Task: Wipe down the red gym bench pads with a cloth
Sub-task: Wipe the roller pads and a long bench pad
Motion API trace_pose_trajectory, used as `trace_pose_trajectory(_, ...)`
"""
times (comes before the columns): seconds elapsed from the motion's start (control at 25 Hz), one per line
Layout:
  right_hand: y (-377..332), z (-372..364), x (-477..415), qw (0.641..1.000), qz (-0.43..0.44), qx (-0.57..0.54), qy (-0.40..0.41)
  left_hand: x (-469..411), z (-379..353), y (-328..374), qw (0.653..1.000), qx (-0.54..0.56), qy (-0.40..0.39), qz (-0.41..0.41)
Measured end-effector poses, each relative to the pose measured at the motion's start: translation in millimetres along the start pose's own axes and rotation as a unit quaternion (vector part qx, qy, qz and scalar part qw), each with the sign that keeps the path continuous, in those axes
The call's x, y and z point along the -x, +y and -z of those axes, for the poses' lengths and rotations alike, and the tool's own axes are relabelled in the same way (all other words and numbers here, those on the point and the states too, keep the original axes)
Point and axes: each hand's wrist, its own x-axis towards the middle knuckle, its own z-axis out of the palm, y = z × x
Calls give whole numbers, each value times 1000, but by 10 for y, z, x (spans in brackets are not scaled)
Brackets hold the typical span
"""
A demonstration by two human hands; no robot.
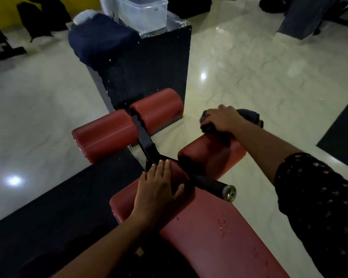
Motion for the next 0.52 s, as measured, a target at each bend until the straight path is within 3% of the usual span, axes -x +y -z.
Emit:
trace_pose_trajectory(0.16, 406, -243, 154, 981, -107, -160, -22, -15, -4, -10, 1000, -10, -15, 1)
trace_pose_trajectory(0.32, 391, -652, 659, 933, -175, -300, 92, -16, -9, -2, 1000, -18, -13, 6)
trace_pose_trajectory(0.4, 252, -901, 912, 886, -236, -369, 152, -33, -43, -2, 1000, -14, -10, 5)
trace_pose_trajectory(0.52, -106, -1269, 1196, 756, -352, -525, 171, -37, -31, 11, 1000, 7, 9, 2)
